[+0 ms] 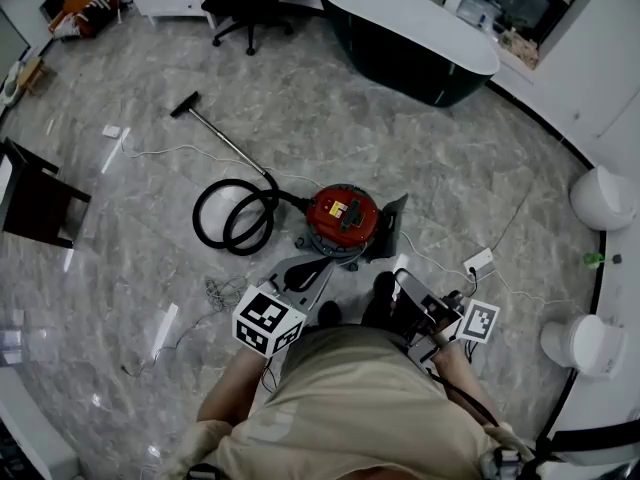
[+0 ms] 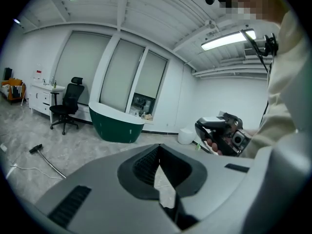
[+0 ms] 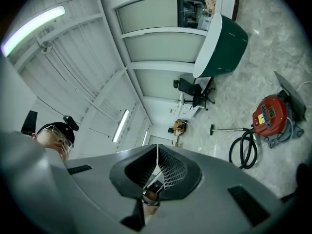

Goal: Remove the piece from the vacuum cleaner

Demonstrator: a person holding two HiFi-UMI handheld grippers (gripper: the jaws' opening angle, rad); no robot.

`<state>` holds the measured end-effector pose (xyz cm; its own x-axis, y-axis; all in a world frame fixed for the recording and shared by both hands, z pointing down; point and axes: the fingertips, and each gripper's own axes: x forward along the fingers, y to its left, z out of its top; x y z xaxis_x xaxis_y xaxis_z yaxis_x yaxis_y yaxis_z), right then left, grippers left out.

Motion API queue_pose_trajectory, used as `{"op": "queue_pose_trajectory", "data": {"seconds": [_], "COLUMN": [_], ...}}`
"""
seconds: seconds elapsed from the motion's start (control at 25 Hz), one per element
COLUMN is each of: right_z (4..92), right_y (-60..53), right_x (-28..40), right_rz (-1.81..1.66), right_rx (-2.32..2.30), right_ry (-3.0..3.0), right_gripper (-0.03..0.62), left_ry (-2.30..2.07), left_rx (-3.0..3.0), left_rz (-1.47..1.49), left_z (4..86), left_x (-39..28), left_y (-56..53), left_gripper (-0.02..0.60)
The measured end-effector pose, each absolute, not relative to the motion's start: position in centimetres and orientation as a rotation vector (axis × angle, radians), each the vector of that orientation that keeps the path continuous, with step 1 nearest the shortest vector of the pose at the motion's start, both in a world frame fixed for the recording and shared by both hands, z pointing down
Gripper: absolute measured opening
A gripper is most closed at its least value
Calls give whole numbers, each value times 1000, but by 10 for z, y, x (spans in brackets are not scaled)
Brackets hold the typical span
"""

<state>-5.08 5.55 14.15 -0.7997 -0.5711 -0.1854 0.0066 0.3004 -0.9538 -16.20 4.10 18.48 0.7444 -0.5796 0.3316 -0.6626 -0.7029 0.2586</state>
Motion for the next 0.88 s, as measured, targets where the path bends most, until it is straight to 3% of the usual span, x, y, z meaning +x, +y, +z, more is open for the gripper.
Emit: {"op": "queue_pose_trajectory", "data": {"seconds": [0.32,0.88], "right_z": [165,239], "right_y": [21,-61], "right_x": [-23,114], "right_rz": [-1627,-1716], "right_rx": [-515,-680], "right_ry": [2023,2063], "right_gripper": [3,3], "left_ry": [-944,-853], "left_rx": [2591,2537], "left_rz": [426,694], "left_z": [185,222], "left_x": [-124,3], "left_y": [8,-71], "left_gripper": [3,5]}}
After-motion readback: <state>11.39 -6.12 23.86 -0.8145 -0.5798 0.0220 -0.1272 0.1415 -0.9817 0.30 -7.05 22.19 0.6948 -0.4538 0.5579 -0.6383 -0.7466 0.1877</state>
